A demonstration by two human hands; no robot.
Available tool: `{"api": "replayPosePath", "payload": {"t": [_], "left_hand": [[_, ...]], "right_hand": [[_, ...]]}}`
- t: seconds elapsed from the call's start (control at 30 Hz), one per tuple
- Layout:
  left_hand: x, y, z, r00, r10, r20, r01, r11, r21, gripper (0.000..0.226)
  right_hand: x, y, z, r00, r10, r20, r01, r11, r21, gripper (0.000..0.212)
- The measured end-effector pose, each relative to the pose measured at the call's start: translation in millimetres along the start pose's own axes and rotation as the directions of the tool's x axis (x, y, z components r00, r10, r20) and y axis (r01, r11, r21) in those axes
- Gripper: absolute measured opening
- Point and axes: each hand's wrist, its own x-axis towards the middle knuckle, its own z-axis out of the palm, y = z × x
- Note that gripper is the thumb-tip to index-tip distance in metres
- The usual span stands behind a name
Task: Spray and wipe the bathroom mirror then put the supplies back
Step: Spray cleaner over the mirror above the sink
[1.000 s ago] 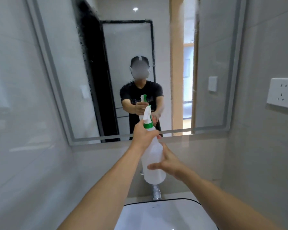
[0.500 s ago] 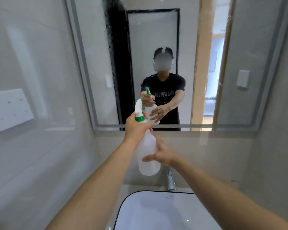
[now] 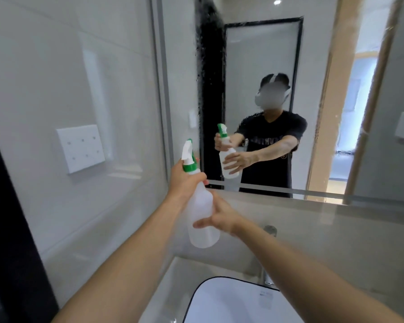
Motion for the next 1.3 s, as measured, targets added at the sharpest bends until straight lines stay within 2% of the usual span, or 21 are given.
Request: {"api": "replayPosePath", "payload": {"t": [0.17,0.4,0.53,0.7,0.83,1.07,1.3], "left_hand": [[19,44,-7,0.995,0.1,-0.007,-0.1,0.994,-0.038,0.047],[50,125,4,0.969,0.249,-0.006,-0.248,0.965,-0.081,0.045],[61,157,12,0.961,0.277,0.012,-0.273,0.952,-0.14,0.039],[62,171,29,0.95,0.313,0.006,-0.309,0.943,-0.127,0.033],[66,175,41,0.944,0.323,0.061,-0.308,0.934,-0.184,0.037],[58,205,78,0.912,0.353,0.207,-0.289,0.914,-0.285,0.05],[57,227,133,0.876,0.382,0.294,-0.319,0.916,-0.242,0.036]], "right_hand": [[20,-39,-12,0.997,-0.073,-0.018,0.073,0.997,-0.029,0.079],[41,-115,-62,0.976,-0.21,-0.061,0.203,0.974,-0.097,0.082],[43,-142,-85,0.967,-0.244,-0.074,0.236,0.967,-0.093,0.082],[34,-152,-103,0.959,-0.264,-0.105,0.253,0.961,-0.11,0.083],[26,-152,-117,0.956,-0.265,-0.124,0.252,0.962,-0.106,0.077],[7,-160,-150,0.928,-0.285,-0.241,0.263,0.957,-0.119,0.081],[-23,-156,-197,0.905,-0.262,-0.335,0.239,0.965,-0.108,0.083]]}}
